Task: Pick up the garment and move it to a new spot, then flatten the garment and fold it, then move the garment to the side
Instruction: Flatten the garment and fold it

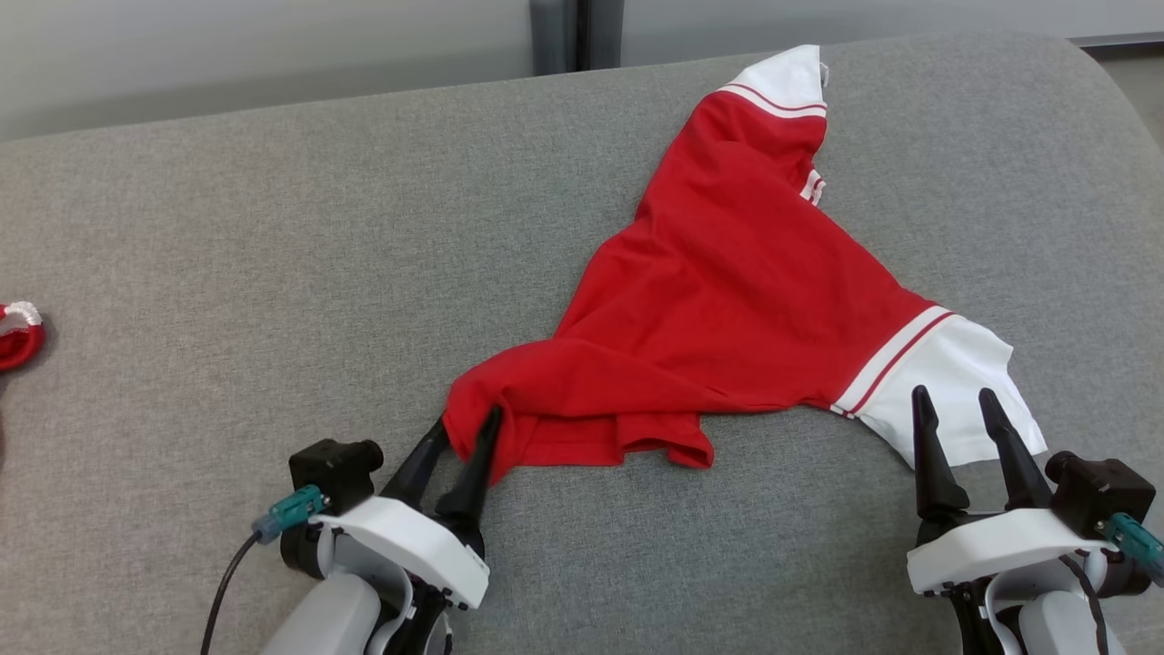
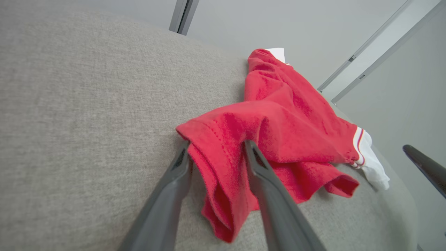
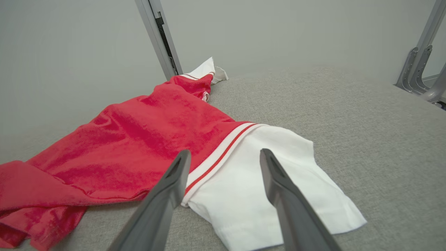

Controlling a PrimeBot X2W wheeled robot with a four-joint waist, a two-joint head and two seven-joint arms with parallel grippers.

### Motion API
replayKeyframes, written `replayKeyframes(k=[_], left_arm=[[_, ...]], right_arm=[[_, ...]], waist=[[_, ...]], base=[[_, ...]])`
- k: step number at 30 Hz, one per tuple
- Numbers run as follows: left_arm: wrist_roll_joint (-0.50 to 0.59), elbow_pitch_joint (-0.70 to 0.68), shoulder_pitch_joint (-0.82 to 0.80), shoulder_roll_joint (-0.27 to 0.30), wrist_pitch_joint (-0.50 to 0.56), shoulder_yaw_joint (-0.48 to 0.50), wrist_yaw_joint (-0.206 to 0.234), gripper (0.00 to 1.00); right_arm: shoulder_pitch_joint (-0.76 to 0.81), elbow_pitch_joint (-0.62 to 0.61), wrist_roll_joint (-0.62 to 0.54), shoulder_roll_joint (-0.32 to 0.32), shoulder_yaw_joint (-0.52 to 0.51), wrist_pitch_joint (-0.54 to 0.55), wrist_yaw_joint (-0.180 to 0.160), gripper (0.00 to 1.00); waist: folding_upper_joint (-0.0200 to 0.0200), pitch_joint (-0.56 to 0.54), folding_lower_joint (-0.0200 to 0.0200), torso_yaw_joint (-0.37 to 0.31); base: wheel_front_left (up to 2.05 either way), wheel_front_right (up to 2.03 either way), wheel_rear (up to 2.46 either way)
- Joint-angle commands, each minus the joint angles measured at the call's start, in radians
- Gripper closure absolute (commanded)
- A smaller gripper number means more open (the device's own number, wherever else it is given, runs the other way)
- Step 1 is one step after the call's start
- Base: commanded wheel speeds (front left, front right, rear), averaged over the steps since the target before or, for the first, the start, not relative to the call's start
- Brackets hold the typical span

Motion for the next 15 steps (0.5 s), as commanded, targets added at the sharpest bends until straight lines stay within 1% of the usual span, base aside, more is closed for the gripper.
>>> replayKeyframes(k=[1,3,5,8,11,13,15], left_arm=[[-0.007,-0.004,-0.022,0.015,-0.005,-0.011,-0.002,1.00],[0.006,-0.017,-0.044,0.035,-0.008,-0.020,-0.002,1.00],[0.035,-0.050,-0.071,0.054,-0.010,0.002,-0.002,1.00],[0.108,-0.112,-0.111,0.088,-0.010,0.053,-0.002,1.00],[0.195,-0.169,-0.187,0.127,-0.010,0.090,-0.002,1.00],[0.242,-0.202,-0.236,0.150,-0.010,0.101,-0.002,1.00],[0.281,-0.241,-0.277,0.171,-0.010,0.092,-0.002,1.00]], right_arm=[[-0.014,0.000,0.004,-0.005,0.004,0.000,0.000,0.00],[-0.014,0.003,0.013,-0.005,0.007,0.000,0.000,0.00],[-0.016,0.006,0.018,-0.006,0.007,0.000,0.000,0.00],[-0.016,0.011,0.024,-0.005,0.009,0.000,0.000,0.00],[-0.016,0.020,0.030,-0.005,0.013,0.000,0.000,0.00],[-0.014,0.028,0.036,-0.006,0.019,0.000,0.000,0.00],[-0.011,0.038,0.043,-0.006,0.025,0.000,0.000,0.00]], waist=[[0.0000,0.000,0.0000,0.001],[0.0000,-0.002,0.0000,0.004],[0.0000,-0.004,0.0000,0.009],[0.0000,-0.010,0.0000,0.019],[0.0000,-0.020,0.0000,0.027],[0.0000,-0.029,0.0000,0.030],[0.0000,-0.036,0.0000,0.031]], base=[[0.00,0.00,0.00],[0.00,0.00,0.00],[0.00,0.00,0.00],[0.00,0.00,0.00],[0.00,0.00,0.00],[0.00,0.00,0.00],[0.00,0.00,0.00]])
